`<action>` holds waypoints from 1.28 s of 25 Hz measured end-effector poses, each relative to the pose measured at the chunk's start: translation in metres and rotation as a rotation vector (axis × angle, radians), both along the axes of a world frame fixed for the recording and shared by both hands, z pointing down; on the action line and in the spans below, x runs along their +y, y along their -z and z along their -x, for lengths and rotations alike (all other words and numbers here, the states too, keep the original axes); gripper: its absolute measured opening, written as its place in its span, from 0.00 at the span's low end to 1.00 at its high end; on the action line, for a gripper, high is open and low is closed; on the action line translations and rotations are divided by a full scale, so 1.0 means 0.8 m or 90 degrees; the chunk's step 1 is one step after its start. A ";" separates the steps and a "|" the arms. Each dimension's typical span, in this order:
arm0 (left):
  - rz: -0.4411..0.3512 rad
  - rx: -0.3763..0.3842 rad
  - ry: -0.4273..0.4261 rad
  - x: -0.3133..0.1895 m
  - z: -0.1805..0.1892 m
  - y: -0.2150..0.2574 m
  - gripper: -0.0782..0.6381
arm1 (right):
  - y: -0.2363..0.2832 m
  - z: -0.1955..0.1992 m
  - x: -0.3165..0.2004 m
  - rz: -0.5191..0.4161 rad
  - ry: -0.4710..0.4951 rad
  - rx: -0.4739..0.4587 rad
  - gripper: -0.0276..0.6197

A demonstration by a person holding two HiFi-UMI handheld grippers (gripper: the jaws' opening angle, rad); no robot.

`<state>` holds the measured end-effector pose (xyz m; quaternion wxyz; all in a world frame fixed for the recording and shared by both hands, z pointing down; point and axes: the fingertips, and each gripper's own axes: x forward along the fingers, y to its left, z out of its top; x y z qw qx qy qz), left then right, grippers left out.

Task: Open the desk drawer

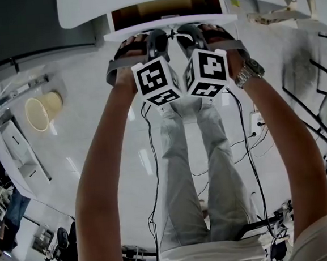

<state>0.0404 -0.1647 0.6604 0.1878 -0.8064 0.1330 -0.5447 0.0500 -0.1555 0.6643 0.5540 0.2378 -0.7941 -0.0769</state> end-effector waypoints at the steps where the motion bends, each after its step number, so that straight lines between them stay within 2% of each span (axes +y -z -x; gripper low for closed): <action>1: 0.007 0.003 0.001 0.001 0.000 0.000 0.16 | -0.001 0.001 0.002 0.011 0.001 -0.004 0.14; 2: 0.018 0.006 0.001 0.003 0.000 0.000 0.17 | -0.001 0.001 0.004 0.020 0.001 -0.005 0.22; 4: 0.039 0.010 -0.002 0.008 -0.002 0.000 0.24 | -0.002 0.000 0.007 0.031 0.004 -0.003 0.26; 12: 0.046 0.026 0.014 0.008 -0.004 0.016 0.25 | 0.009 -0.003 0.011 0.038 0.011 -0.012 0.27; 18: 0.086 0.067 0.084 0.007 0.007 0.038 0.24 | 0.037 -0.008 0.013 0.052 -0.008 -0.039 0.27; 21: 0.113 0.114 0.152 0.009 0.012 0.055 0.21 | 0.057 -0.010 0.017 0.061 -0.040 -0.075 0.27; 26: 0.181 0.213 0.273 0.037 0.015 0.087 0.15 | 0.089 -0.017 0.050 0.094 -0.079 -0.155 0.12; 28: 0.208 0.256 0.319 0.047 0.015 0.102 0.13 | 0.103 -0.020 0.062 0.109 -0.089 -0.178 0.10; 30: 0.217 0.299 0.347 0.046 0.010 0.120 0.12 | 0.120 -0.024 0.061 0.110 -0.106 -0.206 0.09; 32: 0.202 0.341 0.356 0.038 0.004 0.142 0.12 | 0.145 -0.028 0.049 0.093 -0.127 -0.246 0.08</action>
